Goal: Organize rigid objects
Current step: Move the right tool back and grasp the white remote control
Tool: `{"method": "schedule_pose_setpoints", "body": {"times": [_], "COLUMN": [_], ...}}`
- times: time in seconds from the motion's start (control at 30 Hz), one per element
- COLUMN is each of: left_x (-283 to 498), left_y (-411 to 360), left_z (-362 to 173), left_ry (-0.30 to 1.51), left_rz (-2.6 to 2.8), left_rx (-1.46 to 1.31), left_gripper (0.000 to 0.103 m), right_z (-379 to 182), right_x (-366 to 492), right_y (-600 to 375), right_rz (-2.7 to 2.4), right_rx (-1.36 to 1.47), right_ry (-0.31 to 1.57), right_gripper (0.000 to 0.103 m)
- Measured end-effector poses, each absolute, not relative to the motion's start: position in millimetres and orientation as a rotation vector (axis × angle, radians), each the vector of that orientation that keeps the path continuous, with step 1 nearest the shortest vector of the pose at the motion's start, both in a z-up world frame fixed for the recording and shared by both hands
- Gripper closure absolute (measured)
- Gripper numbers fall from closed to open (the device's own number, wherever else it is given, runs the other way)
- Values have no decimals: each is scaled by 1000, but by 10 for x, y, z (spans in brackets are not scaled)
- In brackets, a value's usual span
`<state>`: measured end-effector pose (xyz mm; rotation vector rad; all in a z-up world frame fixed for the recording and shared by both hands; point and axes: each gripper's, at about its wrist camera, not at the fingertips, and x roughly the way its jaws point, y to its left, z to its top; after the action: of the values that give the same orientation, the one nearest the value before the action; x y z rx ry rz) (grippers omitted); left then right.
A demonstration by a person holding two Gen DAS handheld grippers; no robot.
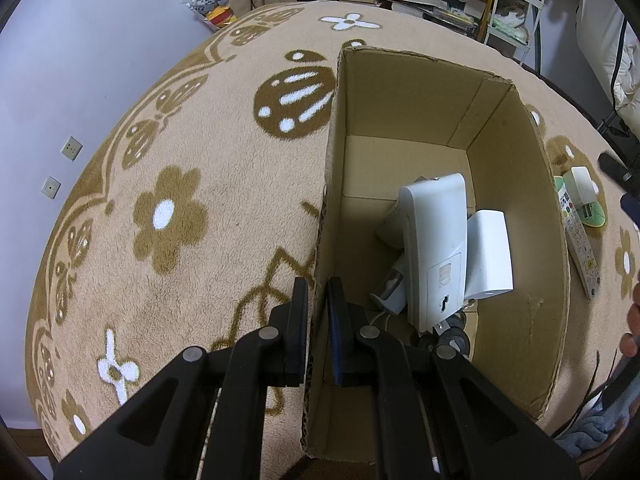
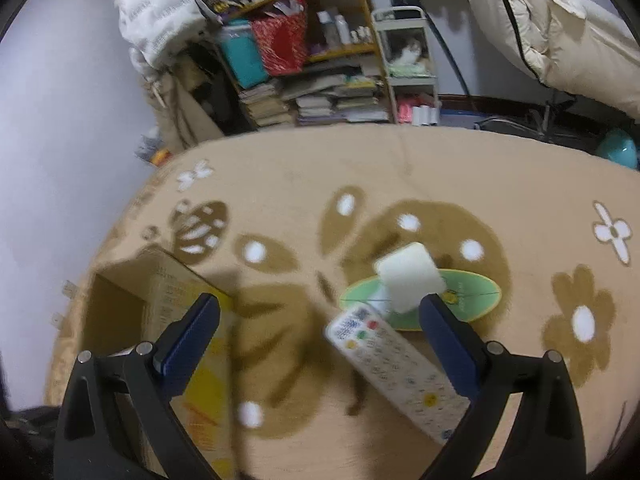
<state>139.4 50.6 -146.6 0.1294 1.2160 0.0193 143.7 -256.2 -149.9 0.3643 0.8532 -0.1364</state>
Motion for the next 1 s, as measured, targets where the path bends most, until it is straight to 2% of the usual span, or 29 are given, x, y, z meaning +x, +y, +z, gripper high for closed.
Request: {"method": "schedule_pose_setpoints", "body": {"times": [0.63, 0.77, 0.87, 1.0], "left_x": [1396, 1401, 1403, 1400], "left_y": [518, 523, 518, 508], "left_z": [-1505, -1505, -1507, -1514], "left_ry": [1222, 1223, 1225, 1229], "left_rz": [17, 18, 20, 22], "left_rx": [125, 131, 128, 135], "left_gripper": [95, 95, 94, 94], "right_z": [-2111, -2190, -2199, -2231], "right_x": [1512, 1513, 1520, 1548], "right_y": [-2780, -2774, -2754, -2614], "right_rz": [-245, -241, -210, -183], "right_rx": [254, 234, 251, 200], "right_ry": [1055, 1079, 1093, 1129], "right_gripper": [1, 10, 23, 28]}}
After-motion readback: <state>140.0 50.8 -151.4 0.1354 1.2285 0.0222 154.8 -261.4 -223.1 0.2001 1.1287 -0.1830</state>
